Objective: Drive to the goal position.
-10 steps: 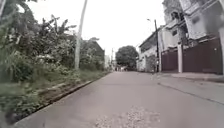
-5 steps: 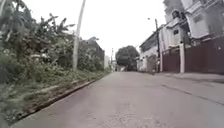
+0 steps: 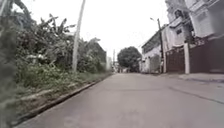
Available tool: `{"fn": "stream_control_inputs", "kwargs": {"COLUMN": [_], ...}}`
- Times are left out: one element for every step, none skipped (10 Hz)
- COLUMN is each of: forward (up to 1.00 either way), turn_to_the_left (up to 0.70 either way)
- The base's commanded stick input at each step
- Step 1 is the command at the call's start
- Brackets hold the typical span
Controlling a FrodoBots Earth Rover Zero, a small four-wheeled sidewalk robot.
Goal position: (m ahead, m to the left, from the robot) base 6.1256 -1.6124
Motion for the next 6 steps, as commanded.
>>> {"fn": "stream_control_inputs", "kwargs": {"forward": [0.70,0.70,0.70,0.70,0.70,0.70], "turn_to_the_left": [-0.06,0.00,0.00,0.00,0.00,0.00]}}
